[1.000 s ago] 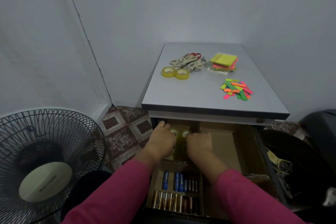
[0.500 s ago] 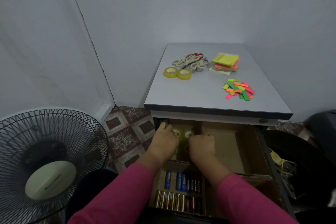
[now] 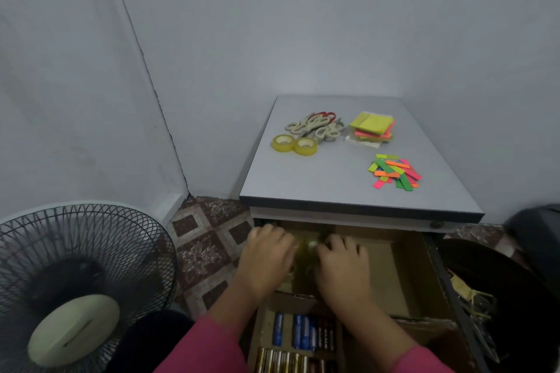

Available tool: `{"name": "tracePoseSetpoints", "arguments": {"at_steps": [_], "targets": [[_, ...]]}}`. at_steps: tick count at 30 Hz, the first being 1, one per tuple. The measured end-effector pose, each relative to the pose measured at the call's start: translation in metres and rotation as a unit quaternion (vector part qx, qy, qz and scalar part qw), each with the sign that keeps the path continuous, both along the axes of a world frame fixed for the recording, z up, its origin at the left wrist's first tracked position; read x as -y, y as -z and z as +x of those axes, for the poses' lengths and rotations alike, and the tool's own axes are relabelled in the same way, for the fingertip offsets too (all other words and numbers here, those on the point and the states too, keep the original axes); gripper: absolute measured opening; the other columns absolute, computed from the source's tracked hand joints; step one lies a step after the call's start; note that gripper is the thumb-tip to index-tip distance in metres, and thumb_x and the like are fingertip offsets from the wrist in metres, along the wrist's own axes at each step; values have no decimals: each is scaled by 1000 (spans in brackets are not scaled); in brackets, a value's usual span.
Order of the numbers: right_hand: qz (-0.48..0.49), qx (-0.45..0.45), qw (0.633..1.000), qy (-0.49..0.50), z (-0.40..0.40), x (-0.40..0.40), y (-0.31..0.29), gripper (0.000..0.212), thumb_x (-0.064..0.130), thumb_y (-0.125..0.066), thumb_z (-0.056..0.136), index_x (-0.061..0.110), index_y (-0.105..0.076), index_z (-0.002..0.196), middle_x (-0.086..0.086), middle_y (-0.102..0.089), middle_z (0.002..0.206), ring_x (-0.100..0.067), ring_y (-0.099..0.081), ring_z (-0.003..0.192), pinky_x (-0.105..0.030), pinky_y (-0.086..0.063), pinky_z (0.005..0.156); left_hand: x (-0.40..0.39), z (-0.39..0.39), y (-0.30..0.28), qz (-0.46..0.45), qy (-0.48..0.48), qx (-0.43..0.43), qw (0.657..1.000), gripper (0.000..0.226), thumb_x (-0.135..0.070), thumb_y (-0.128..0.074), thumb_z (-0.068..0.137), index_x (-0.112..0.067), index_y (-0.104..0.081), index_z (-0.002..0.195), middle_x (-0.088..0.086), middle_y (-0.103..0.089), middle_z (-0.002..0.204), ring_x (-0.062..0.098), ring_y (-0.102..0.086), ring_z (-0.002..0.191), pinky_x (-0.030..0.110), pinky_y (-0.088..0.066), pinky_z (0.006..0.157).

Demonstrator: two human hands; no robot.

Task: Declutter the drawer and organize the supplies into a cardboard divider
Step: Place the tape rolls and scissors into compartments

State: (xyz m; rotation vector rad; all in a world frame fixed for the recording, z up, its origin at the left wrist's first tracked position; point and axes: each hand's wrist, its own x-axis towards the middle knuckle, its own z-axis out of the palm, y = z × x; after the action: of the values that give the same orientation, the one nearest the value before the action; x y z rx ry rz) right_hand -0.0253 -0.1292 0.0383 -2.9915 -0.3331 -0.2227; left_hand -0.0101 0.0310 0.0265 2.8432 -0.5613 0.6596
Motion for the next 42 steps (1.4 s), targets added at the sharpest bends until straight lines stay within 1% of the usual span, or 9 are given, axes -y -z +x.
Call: {"name": "tracePoseSetpoints", "arguments": {"at_steps": [2, 5, 9, 12, 17, 24, 31, 35, 42], "targets": [[82, 126, 987, -48, 0, 4, -9, 23, 24, -73, 74, 21, -69, 96, -2, -61, 104, -23, -57, 102, -38, -47, 86, 0, 0, -9, -112, 17, 111, 987, 17, -26, -50, 93, -18, -64, 86, -4, -60, 81, 12, -53, 76, 27, -43, 71], [167, 250, 949, -96, 17, 5, -37, 19, 19, -69, 78, 17, -68, 97, -2, -60, 99, -19, -55, 97, -30, -44, 84, 6, 12, -47, -218, 3, 168, 961, 20, -21, -47, 97, -9, -63, 99, 3, -60, 89, 14, -52, 82, 25, -42, 73], [241, 173, 954, -32, 65, -7, -78, 33, 19, -58, 89, 14, -58, 122, -6, -50, 123, -20, -51, 110, -31, -48, 86, 9, 54, -95, -284, -82, 39, 955, 31, -19, -42, 99, -13, -49, 129, 5, -54, 115, 17, -52, 100, 32, -47, 82], [245, 71, 967, 5, 103, -15, -90, 50, 19, -54, 90, 15, -42, 138, -8, -38, 136, -26, -49, 115, -35, -46, 89, 8, 92, -100, -232, -137, -75, 960, 40, -18, -39, 101, -13, -36, 140, 12, -45, 125, 27, -52, 105, 42, -47, 87], [154, 58, 986, 21, 141, -24, -84, 55, 27, -48, 88, 19, -35, 141, -12, -37, 137, -36, -51, 107, -37, -41, 77, 2, 123, -96, -162, -170, -93, 968, 42, -15, -33, 101, -17, -32, 142, 14, -44, 121, 29, -52, 94, 37, -43, 72], [108, 80, 991, 21, 147, -27, -80, 43, 35, -40, 95, 22, -44, 135, -13, -42, 131, -35, -50, 106, -37, -41, 77, 2, 134, -93, -63, -184, -61, 979, 35, -25, -33, 102, -20, -43, 135, 13, -44, 111, 23, -43, 73, 33, -37, 62], [123, 97, 987, 30, 131, -23, -80, 34, 38, -44, 93, 17, -50, 120, -12, -50, 116, -31, -52, 98, -34, -39, 72, 4, 115, -95, -136, -170, -53, 975, 25, -32, -43, 99, -13, -50, 113, 12, -44, 105, 27, -48, 75, 37, -46, 66], [166, 100, 981, -6, 111, -20, -78, 30, 36, -52, 91, 13, -53, 110, -10, -52, 107, -26, -52, 94, -33, -42, 73, 6, 93, -89, -171, -152, -39, 973, 19, -31, -49, 94, -13, -51, 100, 10, -50, 97, 23, -47, 78, 33, -40, 63], [275, 172, 936, -139, 44, 10, -55, 28, 23, -70, 82, 12, -57, 105, 1, -48, 113, -6, -47, 103, -14, -42, 85, -8, 25, -65, -267, -4, 47, 962, 18, -31, -63, 81, -16, -53, 85, -1, -46, 95, 16, -48, 86, 23, -43, 69]]}}
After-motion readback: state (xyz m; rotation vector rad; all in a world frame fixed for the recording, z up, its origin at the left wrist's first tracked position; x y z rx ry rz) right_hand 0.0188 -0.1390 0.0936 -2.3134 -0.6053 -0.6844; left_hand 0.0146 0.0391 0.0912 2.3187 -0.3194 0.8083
